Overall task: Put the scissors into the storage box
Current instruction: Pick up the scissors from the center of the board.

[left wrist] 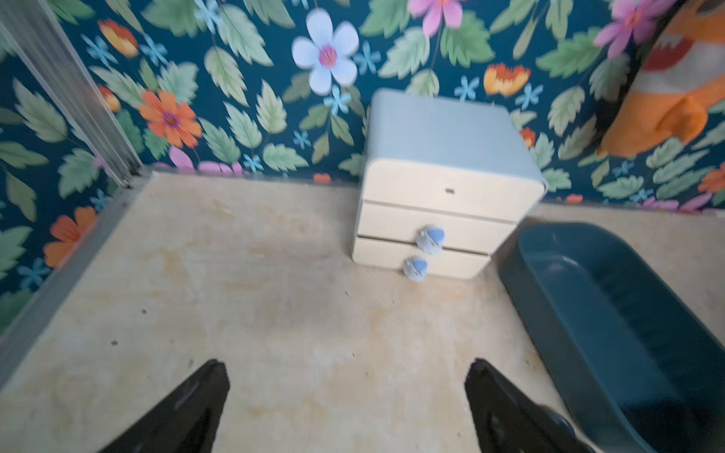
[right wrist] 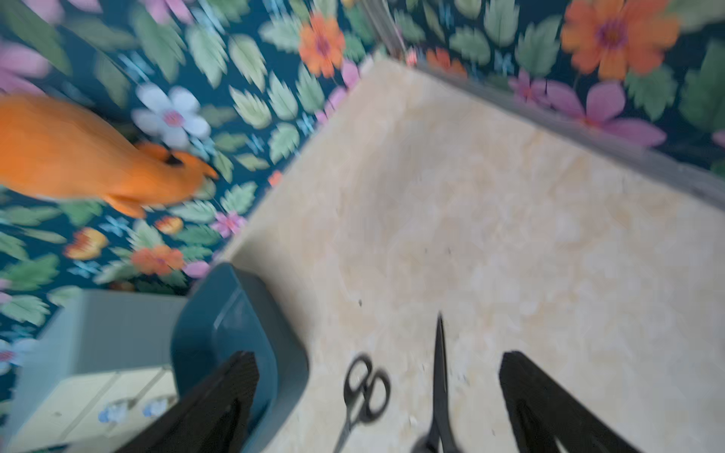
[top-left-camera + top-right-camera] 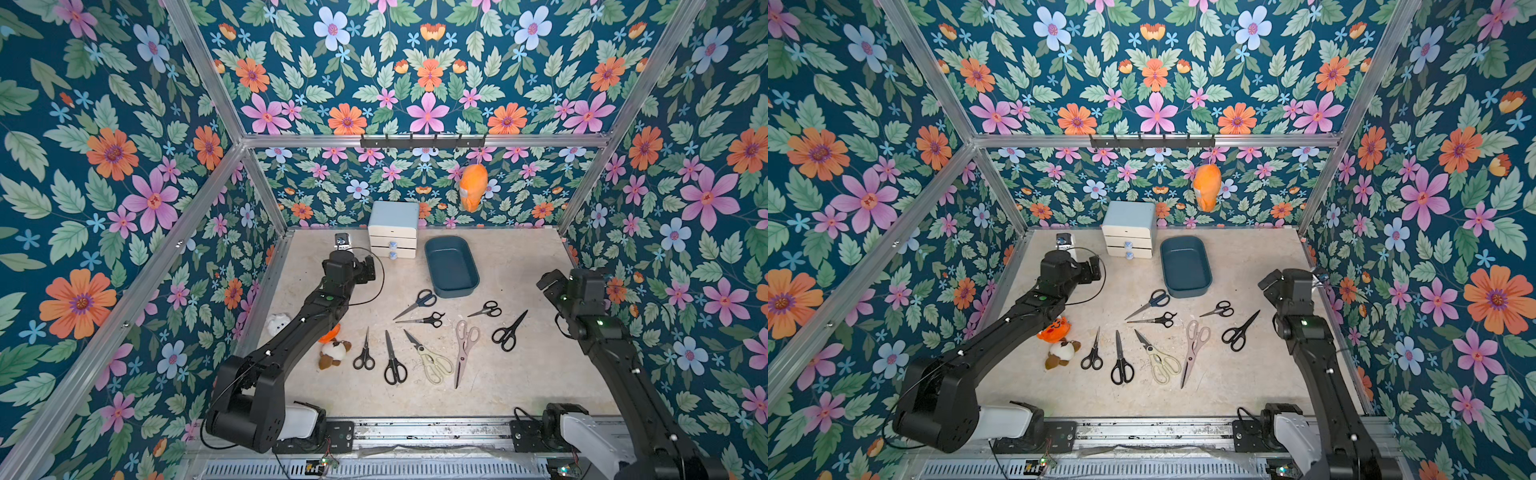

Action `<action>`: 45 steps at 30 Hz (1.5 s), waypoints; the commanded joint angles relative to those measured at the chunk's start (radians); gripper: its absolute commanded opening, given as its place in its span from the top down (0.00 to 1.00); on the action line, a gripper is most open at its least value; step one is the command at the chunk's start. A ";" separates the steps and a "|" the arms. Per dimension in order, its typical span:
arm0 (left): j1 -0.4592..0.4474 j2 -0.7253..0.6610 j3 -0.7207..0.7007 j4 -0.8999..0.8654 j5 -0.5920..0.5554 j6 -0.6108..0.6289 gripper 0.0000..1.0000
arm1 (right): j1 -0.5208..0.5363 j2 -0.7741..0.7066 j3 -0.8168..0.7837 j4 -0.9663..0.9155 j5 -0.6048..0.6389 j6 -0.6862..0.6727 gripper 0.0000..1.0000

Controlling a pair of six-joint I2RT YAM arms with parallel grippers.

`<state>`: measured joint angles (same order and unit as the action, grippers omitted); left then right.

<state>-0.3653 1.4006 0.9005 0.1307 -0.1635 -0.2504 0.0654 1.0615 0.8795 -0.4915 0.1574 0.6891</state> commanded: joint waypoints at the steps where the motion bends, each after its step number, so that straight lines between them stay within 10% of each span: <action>1: -0.020 0.056 0.039 -0.054 0.046 -0.095 0.01 | 0.111 0.111 0.093 -0.374 -0.001 0.088 0.01; 12: -0.026 0.212 0.205 -0.231 0.184 -0.089 0.01 | 0.454 0.399 0.192 -0.501 -0.009 0.313 0.41; 22: -0.026 0.201 0.137 -0.185 0.227 -0.163 0.01 | 0.467 0.573 0.231 -0.331 -0.020 0.272 0.71; 45: -0.026 0.150 0.096 -0.210 0.153 -0.096 0.01 | 0.382 0.606 0.128 -0.270 -0.034 0.305 0.74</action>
<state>-0.3923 1.5581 0.9985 -0.0772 0.0010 -0.3634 0.4561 1.6798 1.0264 -0.7643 0.1215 0.9997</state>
